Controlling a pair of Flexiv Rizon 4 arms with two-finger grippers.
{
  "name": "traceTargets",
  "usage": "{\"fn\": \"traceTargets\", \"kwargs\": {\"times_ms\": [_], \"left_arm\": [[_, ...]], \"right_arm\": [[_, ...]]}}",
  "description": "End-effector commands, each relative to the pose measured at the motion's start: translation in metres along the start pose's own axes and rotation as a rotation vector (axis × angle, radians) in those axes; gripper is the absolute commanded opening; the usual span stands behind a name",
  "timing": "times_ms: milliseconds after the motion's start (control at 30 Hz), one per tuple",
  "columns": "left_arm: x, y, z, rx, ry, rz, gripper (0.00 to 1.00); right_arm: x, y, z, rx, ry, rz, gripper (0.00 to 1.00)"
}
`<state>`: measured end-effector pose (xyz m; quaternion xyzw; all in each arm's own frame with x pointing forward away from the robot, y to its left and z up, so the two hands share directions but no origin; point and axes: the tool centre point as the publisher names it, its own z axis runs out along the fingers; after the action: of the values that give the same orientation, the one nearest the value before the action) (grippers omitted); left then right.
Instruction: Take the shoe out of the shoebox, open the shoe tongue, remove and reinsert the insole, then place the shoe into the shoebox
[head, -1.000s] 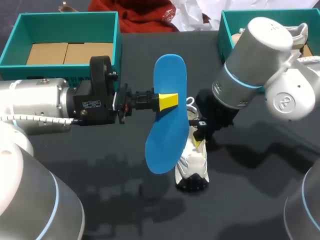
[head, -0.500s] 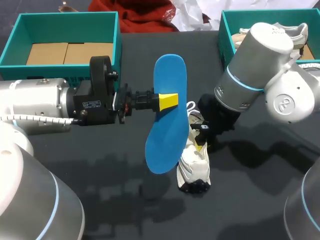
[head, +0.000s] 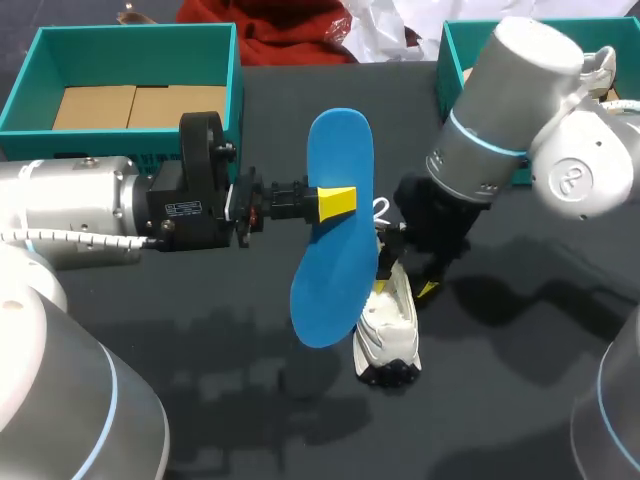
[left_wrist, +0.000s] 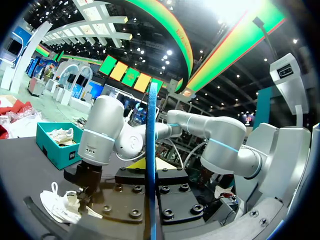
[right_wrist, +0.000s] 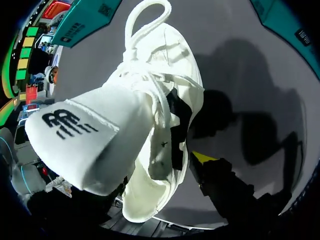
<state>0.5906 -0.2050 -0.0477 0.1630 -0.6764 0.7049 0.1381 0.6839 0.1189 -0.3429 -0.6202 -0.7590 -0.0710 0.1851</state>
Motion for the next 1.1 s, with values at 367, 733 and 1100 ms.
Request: {"fn": "traceTargets", "kwargs": {"times_ms": [367, 733, 1100], "left_arm": [[0.009, -0.003, 0.005, 0.007, -0.049, 0.001, 0.00], [0.009, -0.003, 0.005, 0.007, -0.049, 0.001, 0.00], [0.009, -0.003, 0.005, 0.007, -0.049, 0.001, 0.00]], "right_arm": [[-0.018, -0.011, -0.046, 0.060, 0.205, 0.002, 1.00], [-0.018, -0.010, -0.071, -0.006, 0.373, -0.027, 1.00], [-0.020, -0.012, -0.092, 0.011, 0.554, -0.030, 1.00]]}}
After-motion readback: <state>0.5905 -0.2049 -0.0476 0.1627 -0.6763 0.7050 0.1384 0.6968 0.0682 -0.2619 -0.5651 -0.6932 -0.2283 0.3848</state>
